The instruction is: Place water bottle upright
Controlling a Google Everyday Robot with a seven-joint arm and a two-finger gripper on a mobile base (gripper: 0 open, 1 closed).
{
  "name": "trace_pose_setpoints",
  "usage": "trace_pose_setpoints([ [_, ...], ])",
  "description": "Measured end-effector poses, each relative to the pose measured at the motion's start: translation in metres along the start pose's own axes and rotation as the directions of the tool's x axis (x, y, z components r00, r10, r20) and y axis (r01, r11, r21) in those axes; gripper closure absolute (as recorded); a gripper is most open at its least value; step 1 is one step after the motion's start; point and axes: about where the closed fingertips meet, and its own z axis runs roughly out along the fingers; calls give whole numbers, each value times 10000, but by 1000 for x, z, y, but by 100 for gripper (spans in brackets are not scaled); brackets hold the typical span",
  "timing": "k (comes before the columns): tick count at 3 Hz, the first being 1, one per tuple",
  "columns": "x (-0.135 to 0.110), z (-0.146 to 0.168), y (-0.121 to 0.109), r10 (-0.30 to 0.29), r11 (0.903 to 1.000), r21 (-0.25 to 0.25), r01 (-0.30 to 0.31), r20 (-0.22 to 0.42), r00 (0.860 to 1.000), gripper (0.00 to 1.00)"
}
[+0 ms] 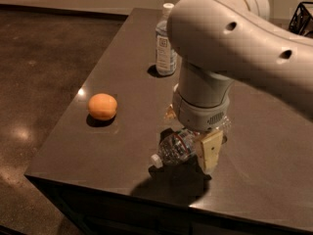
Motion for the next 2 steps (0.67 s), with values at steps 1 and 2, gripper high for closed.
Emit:
trace_pose_setpoints([
  [1, 8, -1, -4, 402, 9992, -83, -403, -155, 9991, 41],
  [2, 14, -12, -8, 987, 9951, -1, -987, 23, 9951, 64],
])
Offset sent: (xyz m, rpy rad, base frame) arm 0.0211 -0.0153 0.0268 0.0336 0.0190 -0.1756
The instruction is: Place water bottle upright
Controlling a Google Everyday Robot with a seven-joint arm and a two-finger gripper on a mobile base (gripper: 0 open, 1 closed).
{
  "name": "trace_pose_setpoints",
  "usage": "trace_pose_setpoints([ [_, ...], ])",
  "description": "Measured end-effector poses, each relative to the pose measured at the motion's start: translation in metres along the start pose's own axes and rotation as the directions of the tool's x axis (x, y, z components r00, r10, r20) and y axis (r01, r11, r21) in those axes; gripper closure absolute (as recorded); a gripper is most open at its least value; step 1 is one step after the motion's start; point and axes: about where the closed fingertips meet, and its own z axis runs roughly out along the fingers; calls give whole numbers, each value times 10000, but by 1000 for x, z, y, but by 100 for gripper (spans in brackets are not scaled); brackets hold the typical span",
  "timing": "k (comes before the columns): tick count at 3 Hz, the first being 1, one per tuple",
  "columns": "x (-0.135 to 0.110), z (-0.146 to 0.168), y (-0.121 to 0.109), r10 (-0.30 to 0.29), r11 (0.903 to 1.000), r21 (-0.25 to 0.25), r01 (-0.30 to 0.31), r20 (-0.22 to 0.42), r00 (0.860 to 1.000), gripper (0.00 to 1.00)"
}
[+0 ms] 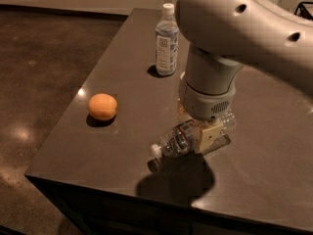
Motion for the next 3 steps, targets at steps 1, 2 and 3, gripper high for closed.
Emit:
trace_pose_setpoints([
  [1, 12, -24, -10, 1045, 9943, 107, -1058, 857, 9908, 87],
  [2, 22, -58, -29, 2065, 9754, 318, -2182, 2144, 9547, 100],
  [3, 27, -88, -50, 3102, 9348, 454, -3522, 3782, 8722, 100],
])
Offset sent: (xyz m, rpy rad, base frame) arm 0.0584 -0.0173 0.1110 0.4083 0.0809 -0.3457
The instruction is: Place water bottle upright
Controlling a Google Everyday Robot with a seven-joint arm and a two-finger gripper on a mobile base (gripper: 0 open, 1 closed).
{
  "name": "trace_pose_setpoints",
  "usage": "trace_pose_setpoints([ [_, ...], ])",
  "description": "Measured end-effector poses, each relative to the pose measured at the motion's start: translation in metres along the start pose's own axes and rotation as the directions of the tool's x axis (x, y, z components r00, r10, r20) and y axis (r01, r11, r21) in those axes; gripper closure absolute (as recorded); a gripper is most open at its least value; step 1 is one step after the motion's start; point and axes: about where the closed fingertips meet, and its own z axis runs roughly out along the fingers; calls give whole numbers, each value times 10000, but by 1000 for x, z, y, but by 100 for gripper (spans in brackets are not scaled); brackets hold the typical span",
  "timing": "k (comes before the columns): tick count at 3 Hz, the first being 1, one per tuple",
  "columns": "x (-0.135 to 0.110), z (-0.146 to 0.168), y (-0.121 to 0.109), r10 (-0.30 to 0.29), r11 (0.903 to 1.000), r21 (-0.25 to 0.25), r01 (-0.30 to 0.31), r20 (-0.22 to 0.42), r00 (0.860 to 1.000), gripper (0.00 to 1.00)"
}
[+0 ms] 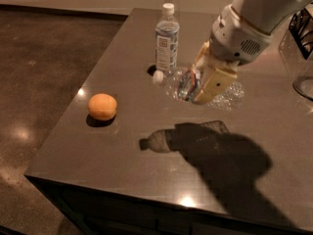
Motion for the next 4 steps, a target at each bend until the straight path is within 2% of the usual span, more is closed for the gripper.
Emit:
trace_pose_setpoints([
  [1, -6, -19, -19, 1730, 9819, 420, -1845, 1960, 9652, 100],
  [2, -10, -32, -33, 2681, 9480, 616, -3123, 3740, 8878, 100],
  [3, -12, -43, -40, 3040, 9094, 845, -4073, 5333, 7894, 100],
  [4, -6, -47, -46, 3024, 8667, 1055, -4876, 6663, 6816, 100],
])
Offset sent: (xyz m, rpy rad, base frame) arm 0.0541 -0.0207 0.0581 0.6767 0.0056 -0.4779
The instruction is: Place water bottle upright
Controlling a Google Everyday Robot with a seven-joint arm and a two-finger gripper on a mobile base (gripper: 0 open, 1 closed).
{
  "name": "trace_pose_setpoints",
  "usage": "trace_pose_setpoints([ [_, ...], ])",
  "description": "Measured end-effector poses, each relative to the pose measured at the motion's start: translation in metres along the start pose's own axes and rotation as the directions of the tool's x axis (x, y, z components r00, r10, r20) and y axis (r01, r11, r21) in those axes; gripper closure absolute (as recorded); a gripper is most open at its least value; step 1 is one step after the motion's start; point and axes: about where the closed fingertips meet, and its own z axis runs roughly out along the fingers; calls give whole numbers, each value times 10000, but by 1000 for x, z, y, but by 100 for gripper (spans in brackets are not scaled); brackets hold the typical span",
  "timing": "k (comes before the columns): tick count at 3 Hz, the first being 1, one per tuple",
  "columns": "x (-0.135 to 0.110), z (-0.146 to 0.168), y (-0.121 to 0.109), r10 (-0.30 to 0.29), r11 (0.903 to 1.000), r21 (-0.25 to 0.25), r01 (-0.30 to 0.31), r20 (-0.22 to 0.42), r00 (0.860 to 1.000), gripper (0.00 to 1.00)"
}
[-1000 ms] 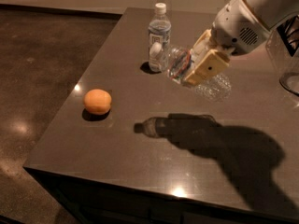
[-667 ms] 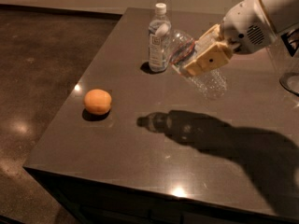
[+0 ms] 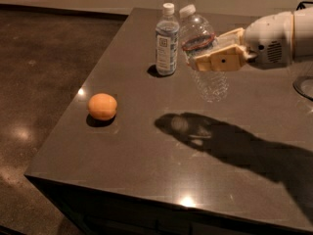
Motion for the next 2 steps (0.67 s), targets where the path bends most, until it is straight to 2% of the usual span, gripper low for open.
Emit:
trace_pose_setpoints([
  [1, 9, -6, -4, 369, 9970, 620, -455, 1342, 9903, 100],
  [2, 23, -10, -7, 527, 9890, 1220, -837, 2381, 9698, 100],
])
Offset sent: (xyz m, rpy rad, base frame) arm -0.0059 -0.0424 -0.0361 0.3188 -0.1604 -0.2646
